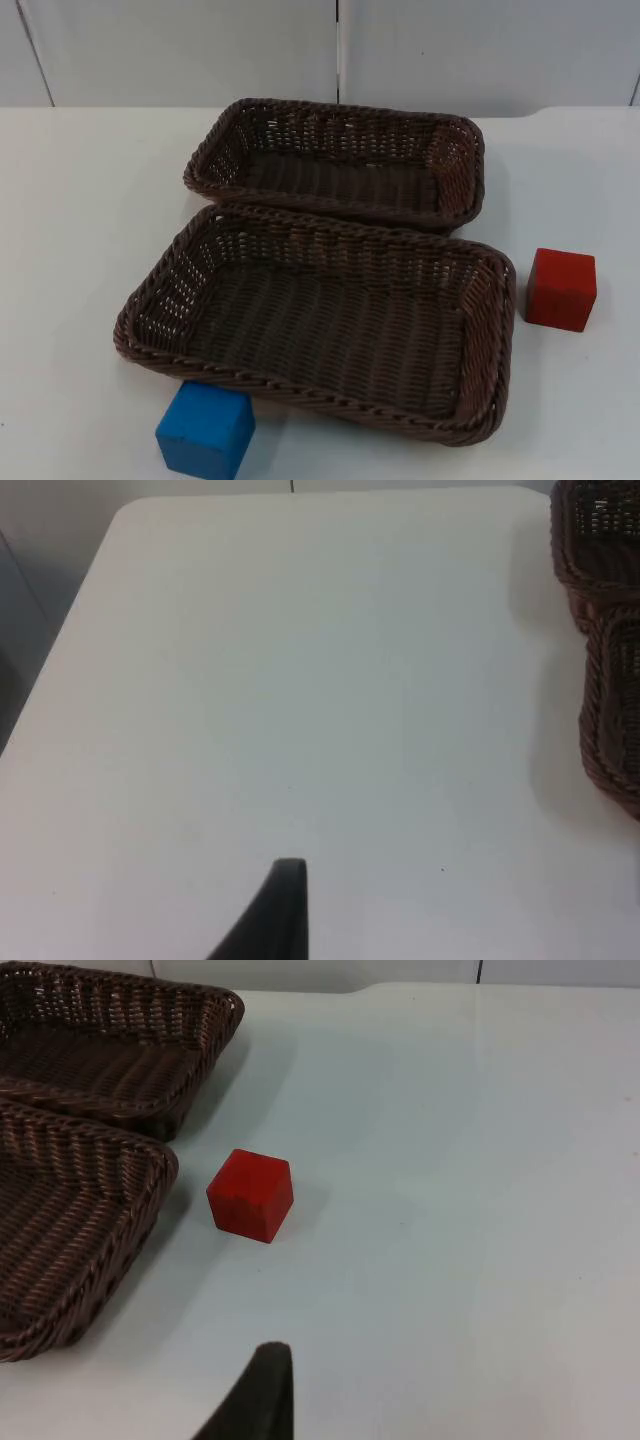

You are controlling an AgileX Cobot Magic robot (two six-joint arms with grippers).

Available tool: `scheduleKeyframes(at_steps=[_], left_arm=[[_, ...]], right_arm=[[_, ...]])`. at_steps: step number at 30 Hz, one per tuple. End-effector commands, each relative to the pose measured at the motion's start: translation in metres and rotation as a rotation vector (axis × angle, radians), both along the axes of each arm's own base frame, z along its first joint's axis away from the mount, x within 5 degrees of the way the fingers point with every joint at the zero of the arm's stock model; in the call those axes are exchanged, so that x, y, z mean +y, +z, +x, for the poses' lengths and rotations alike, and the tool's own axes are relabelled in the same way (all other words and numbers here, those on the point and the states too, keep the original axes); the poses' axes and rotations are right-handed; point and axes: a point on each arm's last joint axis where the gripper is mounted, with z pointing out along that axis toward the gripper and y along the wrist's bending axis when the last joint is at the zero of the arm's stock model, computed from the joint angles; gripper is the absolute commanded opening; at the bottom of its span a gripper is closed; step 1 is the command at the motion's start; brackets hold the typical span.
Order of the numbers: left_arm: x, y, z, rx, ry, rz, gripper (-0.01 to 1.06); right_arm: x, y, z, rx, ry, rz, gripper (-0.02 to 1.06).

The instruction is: Pick up one cube with the left hand and place it into the upper basket. Pick up one cube with the right hand and place it into the lower basket.

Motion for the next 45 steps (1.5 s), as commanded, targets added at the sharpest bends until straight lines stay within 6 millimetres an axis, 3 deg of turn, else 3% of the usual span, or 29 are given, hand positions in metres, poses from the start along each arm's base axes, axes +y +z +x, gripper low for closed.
scheduleKeyframes(at_steps=[1,12,24,45], left_arm=[[-0.002,0.000,0.001,-0.010,-0.006,-0.019,1.05],[-0.007,0.001,0.001,-0.015,-0.055,-0.064,1.05],[-0.009,0.030,0.009,-0.022,-0.074,-0.085,1.05],[-0.024,0.026,0.065,0.248,-0.305,-0.102,1.05]], right_arm=[[0.000,0.000,0.000,-0.008,-0.007,-0.003,1.05],[0.000,0.000,0.000,-0.008,-0.007,-0.003,1.05],[0.000,0.000,0.000,-0.008,-0.007,-0.003,1.05],[0.000,0.000,0.000,-0.008,-0.007,-0.003,1.05]])
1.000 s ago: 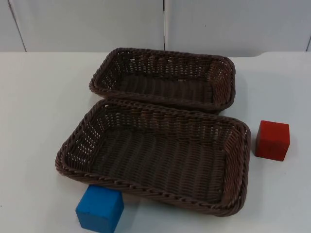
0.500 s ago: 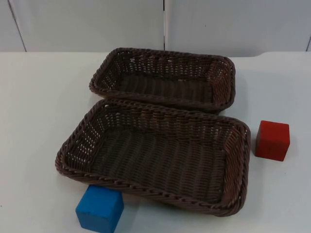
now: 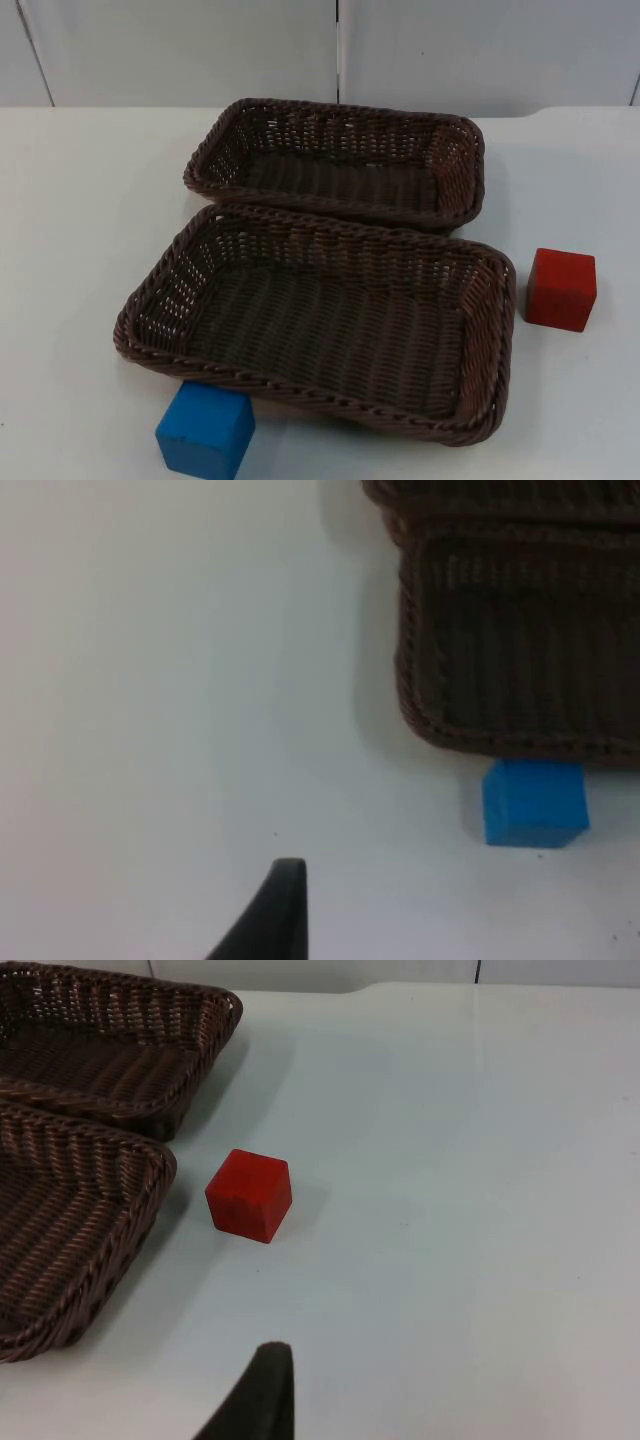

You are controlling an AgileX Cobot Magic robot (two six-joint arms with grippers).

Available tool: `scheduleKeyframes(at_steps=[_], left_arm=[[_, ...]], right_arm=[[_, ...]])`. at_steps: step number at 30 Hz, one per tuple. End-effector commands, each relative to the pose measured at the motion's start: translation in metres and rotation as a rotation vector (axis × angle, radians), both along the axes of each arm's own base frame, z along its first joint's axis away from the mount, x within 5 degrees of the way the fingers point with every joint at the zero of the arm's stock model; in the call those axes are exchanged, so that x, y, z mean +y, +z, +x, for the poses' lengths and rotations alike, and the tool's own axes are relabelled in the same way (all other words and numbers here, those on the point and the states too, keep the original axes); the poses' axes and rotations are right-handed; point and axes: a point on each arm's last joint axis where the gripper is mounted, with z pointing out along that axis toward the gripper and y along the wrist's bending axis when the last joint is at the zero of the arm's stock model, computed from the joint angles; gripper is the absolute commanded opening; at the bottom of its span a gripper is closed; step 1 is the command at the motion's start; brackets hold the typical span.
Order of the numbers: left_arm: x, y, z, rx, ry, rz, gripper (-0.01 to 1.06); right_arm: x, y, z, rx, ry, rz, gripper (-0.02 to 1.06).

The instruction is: Pick up one cube with the left hand and place it into the upper basket. Pick up one cube with the right hand and place it into the lower basket.

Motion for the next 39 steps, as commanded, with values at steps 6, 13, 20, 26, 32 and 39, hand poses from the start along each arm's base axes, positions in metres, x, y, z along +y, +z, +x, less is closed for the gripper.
scheduleKeyframes(at_steps=[6,13,20,26,32,39], left_arm=[[-0.005,-0.003,0.020,0.079,-0.065,-0.037,1.05],[-0.010,-0.007,0.036,0.149,-0.110,-0.089,1.05],[-0.014,-0.012,0.047,0.201,-0.155,-0.117,1.05],[-0.022,-0.019,0.055,0.267,-0.256,-0.104,1.05],[-0.029,-0.027,0.063,0.333,-0.280,-0.108,1.05],[-0.042,-0.037,0.075,0.375,-0.298,-0.068,1.05]], right_arm=[[0.000,0.000,0.000,-0.008,-0.005,-0.004,1.05],[0.000,0.000,0.000,-0.008,-0.004,-0.002,1.05],[0.000,0.000,0.000,-0.008,-0.002,0.000,1.05],[0.000,0.000,0.000,-0.008,-0.002,0.000,1.05],[0.000,0.000,0.000,-0.008,-0.002,0.000,1.05],[0.000,0.000,0.000,-0.007,-0.001,0.001,1.05]])
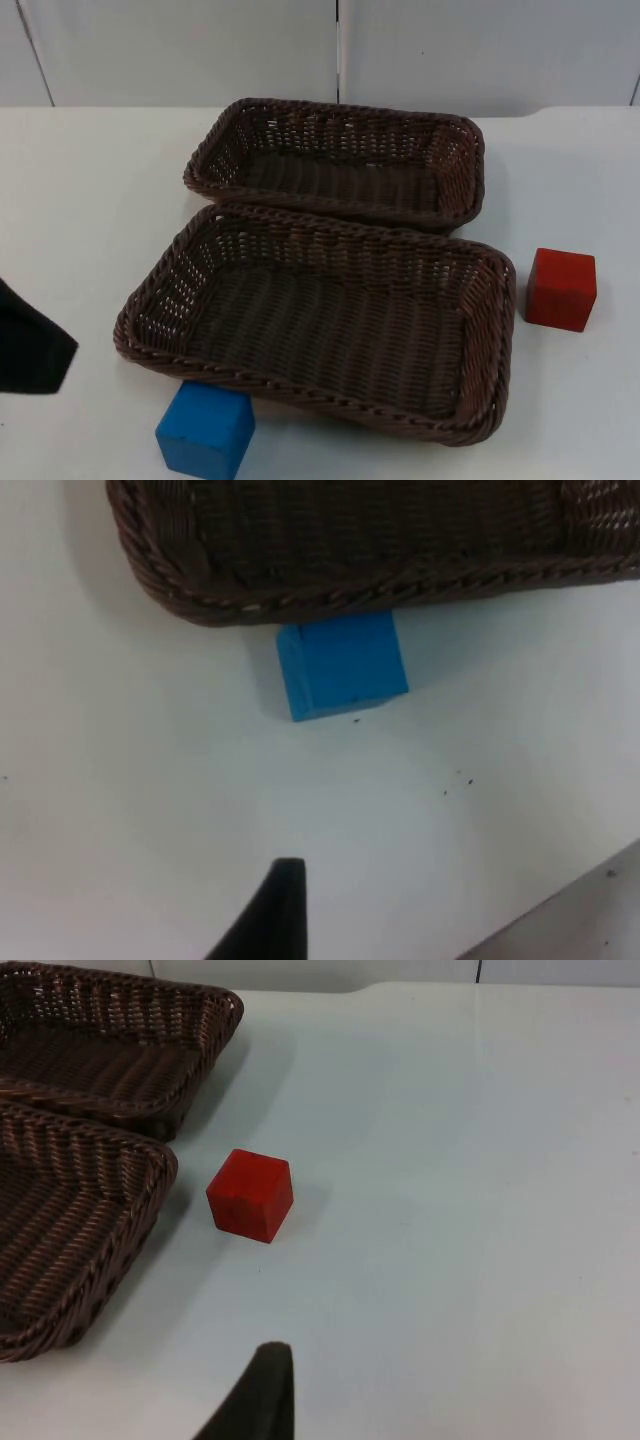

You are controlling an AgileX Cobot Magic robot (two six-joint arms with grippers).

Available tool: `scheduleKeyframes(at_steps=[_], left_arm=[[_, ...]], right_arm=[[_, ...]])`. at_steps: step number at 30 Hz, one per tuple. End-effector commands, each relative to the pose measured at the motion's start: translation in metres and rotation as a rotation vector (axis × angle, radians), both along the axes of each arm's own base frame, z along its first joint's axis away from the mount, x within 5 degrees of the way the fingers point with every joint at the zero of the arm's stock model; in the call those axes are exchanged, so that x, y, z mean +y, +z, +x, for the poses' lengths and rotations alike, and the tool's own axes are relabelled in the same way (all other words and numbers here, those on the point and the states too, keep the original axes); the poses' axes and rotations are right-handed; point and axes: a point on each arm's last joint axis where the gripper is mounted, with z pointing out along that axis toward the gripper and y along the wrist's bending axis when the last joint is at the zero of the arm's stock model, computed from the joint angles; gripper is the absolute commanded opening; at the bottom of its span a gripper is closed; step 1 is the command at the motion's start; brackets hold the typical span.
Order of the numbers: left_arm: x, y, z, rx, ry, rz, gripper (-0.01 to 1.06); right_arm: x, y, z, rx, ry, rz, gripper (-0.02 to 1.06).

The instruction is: Pick up one cube with the left hand and place it into the upper basket. Pick up one cube with the right hand and place it into the lower basket.

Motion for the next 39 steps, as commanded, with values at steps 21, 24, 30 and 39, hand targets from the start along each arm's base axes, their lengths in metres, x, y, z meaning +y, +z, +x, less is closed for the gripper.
scheduleKeyframes(at_steps=[21,24,30,39], left_arm=[[-0.073,-0.030,0.014,-0.135,0.065,0.187,1.05],[-0.075,-0.034,0.017,-0.146,0.085,0.213,1.05],[-0.081,-0.048,0.024,-0.128,0.089,0.264,1.05],[-0.079,-0.076,0.022,-0.113,0.151,0.215,1.05]], right_arm=[[0.000,0.000,0.000,-0.008,-0.002,0.000,1.05],[0.000,0.000,0.000,-0.007,-0.001,0.001,1.05],[0.000,0.000,0.000,-0.007,-0.001,0.001,1.05],[0.000,0.000,0.000,-0.007,-0.001,0.001,1.05]])
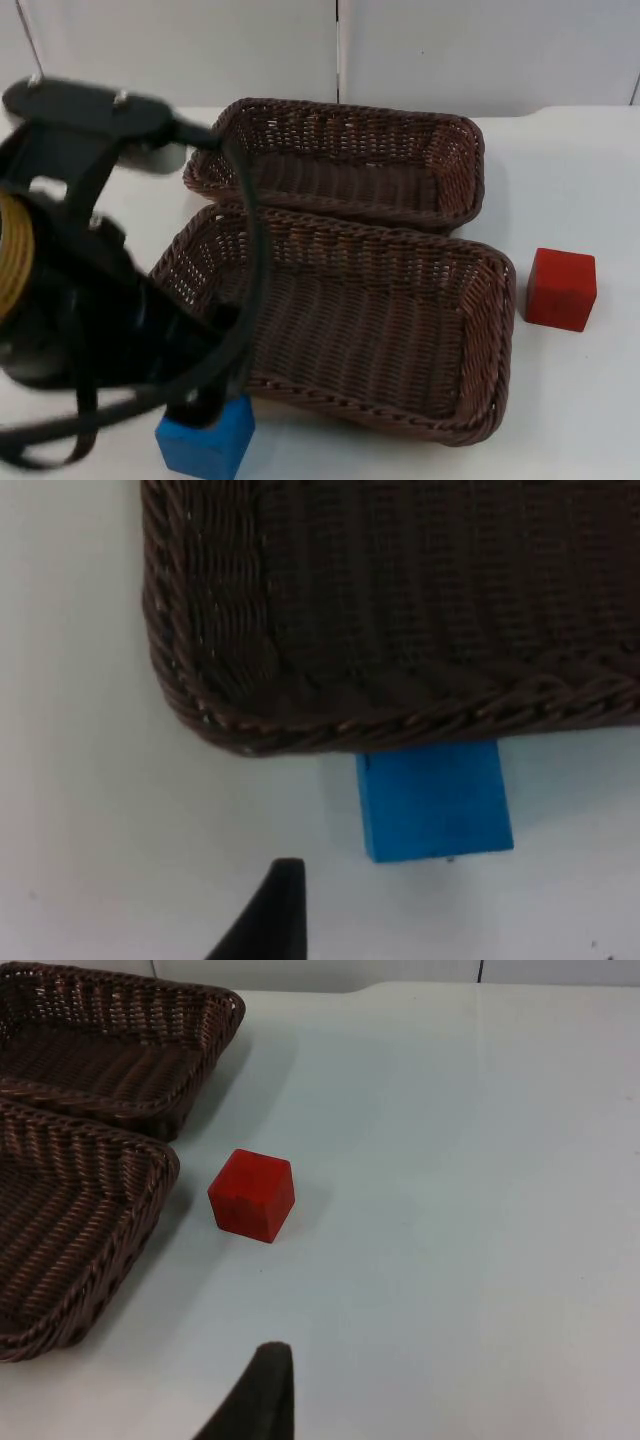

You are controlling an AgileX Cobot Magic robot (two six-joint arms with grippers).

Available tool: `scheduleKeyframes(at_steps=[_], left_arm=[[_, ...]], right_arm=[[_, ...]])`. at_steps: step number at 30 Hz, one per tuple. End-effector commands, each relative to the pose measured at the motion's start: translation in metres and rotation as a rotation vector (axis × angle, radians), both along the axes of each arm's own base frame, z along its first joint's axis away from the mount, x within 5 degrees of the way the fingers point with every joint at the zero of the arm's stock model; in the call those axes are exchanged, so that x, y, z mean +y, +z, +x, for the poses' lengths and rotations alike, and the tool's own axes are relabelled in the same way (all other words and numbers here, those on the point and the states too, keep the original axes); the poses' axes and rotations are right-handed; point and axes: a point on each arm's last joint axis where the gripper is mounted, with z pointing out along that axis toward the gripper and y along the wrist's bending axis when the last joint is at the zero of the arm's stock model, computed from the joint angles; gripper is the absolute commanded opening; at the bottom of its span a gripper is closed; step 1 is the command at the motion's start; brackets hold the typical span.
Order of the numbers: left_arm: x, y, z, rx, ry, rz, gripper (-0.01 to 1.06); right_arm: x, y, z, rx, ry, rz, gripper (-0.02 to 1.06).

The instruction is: Pick up one cube with the left hand and place it into the upper basket. Pick up one cube with the right hand and place it into the lower basket.

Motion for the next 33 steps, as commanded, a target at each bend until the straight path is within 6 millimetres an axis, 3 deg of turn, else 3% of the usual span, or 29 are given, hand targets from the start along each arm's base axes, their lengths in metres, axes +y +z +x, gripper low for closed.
scheduleKeyframes(at_steps=[1,4,12,33], left_arm=[[0.006,-0.015,-0.008,0.019,0.027,-0.014,1.05],[0.013,-0.032,-0.016,0.010,0.015,-0.050,1.05],[0.025,-0.038,-0.014,-0.075,0.051,0.004,1.05],[0.018,-0.067,-0.007,-0.068,0.003,0.057,1.05]], right_arm=[[0.000,0.000,0.000,-0.007,-0.001,0.001,1.05],[0.000,0.000,0.000,-0.007,-0.001,0.001,1.05],[0.000,0.000,0.000,-0.007,-0.001,0.001,1.05],[0.000,0.000,0.000,-0.007,-0.001,0.001,1.05]])
